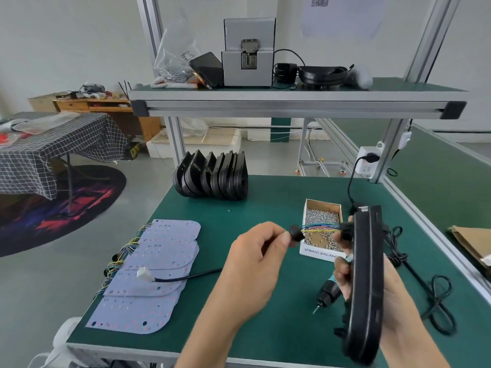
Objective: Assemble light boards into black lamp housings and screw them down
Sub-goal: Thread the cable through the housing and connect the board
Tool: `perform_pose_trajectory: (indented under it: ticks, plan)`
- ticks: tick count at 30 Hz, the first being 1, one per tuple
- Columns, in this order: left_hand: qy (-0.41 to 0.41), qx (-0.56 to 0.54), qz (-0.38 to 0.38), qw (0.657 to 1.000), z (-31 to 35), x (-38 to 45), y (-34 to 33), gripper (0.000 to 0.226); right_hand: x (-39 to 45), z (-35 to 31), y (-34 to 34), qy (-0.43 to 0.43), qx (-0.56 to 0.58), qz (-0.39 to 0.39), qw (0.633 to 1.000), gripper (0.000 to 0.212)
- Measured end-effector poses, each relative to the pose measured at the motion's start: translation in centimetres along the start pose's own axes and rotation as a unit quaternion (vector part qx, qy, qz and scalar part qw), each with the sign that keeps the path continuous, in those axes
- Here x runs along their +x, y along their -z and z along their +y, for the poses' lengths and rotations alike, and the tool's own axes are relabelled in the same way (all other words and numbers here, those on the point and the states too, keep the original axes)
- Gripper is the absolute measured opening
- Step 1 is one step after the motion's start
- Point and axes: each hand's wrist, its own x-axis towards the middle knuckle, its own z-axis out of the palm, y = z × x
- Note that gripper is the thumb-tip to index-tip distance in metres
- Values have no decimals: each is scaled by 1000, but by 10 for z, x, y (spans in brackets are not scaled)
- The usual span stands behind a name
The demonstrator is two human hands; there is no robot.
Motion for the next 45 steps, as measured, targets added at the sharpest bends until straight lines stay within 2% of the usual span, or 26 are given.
perform_pose_trajectory:
  ticks: [1, 2, 3, 4, 6, 8, 9, 10, 11, 12, 14, 16, 19, 20, 22, 24, 25, 26, 27, 29, 31, 33, 34, 35, 40, 45]
  plan:
    - [-3, -1, 12, 1000, 3, 0, 0, 22, -20, 10, 24, -99, -40, 58, 993, 80]
    - [-7, -1, 18, 1000, 7, -1, -1, 22, -11, -4, 33, -85, -99, 20, 991, 81]
    - [-10, -3, 19, 1000, 11, -2, -2, 22, -13, 8, 36, -62, -156, 34, 985, 84]
    - [-17, -5, 16, 1000, 15, -3, -3, 23, -11, 10, 34, -58, -134, 48, 988, 81]
    - [-37, 10, 14, 999, 23, -4, -6, 23, -4, 11, 33, -97, -87, 69, 989, 50]
    - [-49, 35, 14, 998, 28, -4, -8, 24, -10, 19, 35, -166, 28, 12, 986, 38]
    - [-42, 36, 10, 998, 28, -4, -9, 25, -10, 19, 37, -172, 29, 79, 982, 37]
    - [-24, 26, 7, 999, 27, -3, -11, 27, -10, 17, 28, -198, 66, 95, 973, 36]
    - [0, 12, 8, 1000, 26, -3, -12, 29, -4, 16, 27, -190, 54, 91, 976, 39]
    - [21, 0, 16, 1000, 24, -3, -12, 31, 0, 29, 27, -168, 63, 43, 983, 38]
    - [41, -12, 44, 998, 20, -6, -11, 34, -6, 36, 30, -103, -68, 99, 987, 23]
    - [35, -21, 60, 997, 17, -8, -7, 33, -12, 44, 37, -76, -115, 77, 988, 42]
    - [30, -22, 65, 997, 14, -8, 1, 34, -21, 53, 45, -94, -139, 58, 984, 48]
    - [31, -22, 63, 997, 14, -8, 4, 34, -20, 54, 46, -98, -142, 29, 985, 55]
    - [22, -12, 58, 998, 15, -6, 11, 33, -18, 52, 47, -113, -158, -34, 980, 70]
    - [9, 3, 50, 999, 16, -4, 19, 33, -12, 43, 45, -106, -186, -32, 976, 90]
    - [4, 10, 43, 999, 17, -3, 23, 33, -8, 36, 41, -92, -194, -18, 976, 80]
    - [-1, 21, 36, 999, 18, -2, 26, 33, -1, 30, 42, -63, -206, 0, 976, 57]
    - [-5, 37, 30, 999, 18, -1, 28, 33, 5, 20, 39, -33, -247, 15, 968, 43]
    - [-13, 75, 21, 997, 20, 1, 30, 32, 16, -4, 29, 51, -383, -23, 922, 37]
    - [-17, 111, 11, 994, 21, 3, 28, 33, 23, -25, 7, 102, -520, -127, 838, 32]
    - [-15, 132, 4, 991, 23, 4, 23, 34, 28, -34, -16, 93, -625, -234, 739, 43]
    - [-12, 134, 3, 991, 24, 5, 22, 35, 31, -33, -26, 88, -657, -269, 699, 48]
    - [-9, 132, 3, 991, 24, 5, 21, 36, 32, -30, -36, 94, -669, -290, 678, 50]
    - [-10, 113, 2, 993, 22, 5, 30, 33, 32, -15, -45, 150, -661, -290, 676, 31]
    - [-29, 141, 30, 989, 25, 3, 24, 37, 25, 0, -34, 155, -646, -228, 711, 12]
